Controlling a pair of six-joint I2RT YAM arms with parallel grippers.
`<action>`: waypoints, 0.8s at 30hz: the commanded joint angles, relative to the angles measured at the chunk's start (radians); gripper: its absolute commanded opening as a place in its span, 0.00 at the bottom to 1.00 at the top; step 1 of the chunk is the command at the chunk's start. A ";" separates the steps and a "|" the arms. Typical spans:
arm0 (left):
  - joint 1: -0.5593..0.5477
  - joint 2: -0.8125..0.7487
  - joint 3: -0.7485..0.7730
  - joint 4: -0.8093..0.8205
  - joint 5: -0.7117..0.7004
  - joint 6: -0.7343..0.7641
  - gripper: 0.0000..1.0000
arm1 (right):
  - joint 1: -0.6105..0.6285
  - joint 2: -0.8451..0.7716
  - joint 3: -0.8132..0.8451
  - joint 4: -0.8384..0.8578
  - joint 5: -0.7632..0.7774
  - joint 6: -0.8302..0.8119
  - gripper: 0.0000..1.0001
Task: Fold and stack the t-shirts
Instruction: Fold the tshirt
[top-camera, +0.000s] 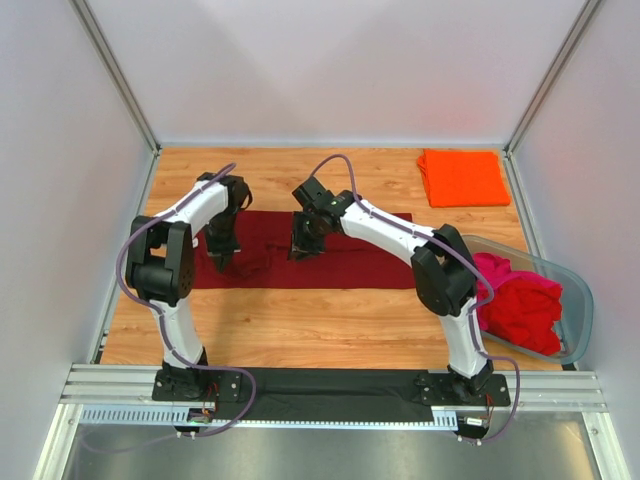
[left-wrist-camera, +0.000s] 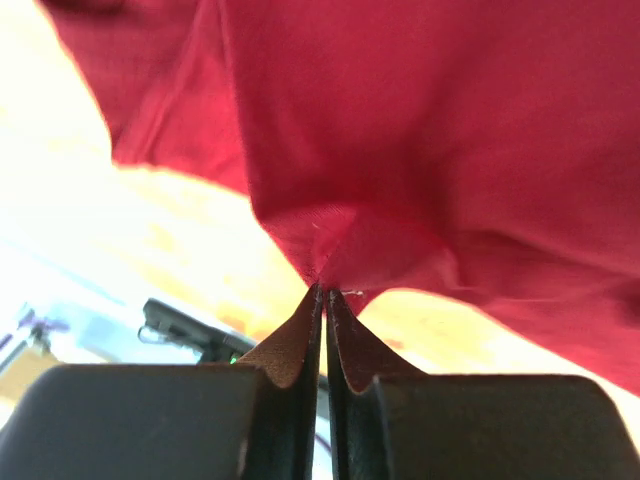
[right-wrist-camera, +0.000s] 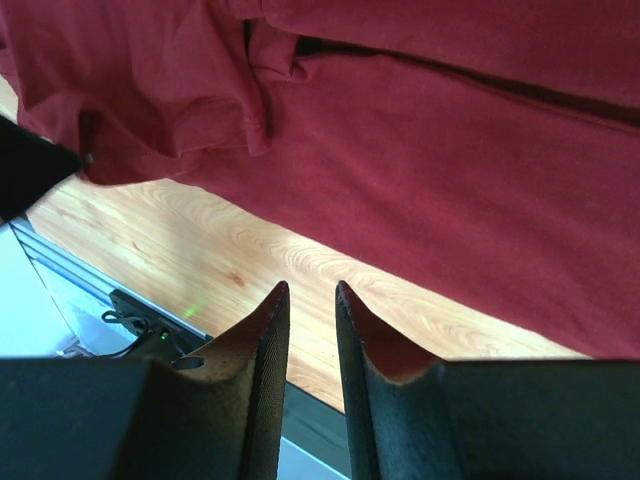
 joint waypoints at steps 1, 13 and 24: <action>-0.002 -0.090 -0.059 -0.046 -0.051 -0.072 0.10 | -0.001 0.016 0.016 0.068 -0.019 -0.035 0.27; 0.089 -0.190 -0.073 -0.099 -0.044 -0.045 0.27 | 0.028 0.137 0.101 0.126 -0.114 -0.042 0.39; 0.116 -0.118 -0.108 0.081 0.187 0.012 0.29 | 0.054 0.242 0.209 0.100 -0.053 -0.054 0.49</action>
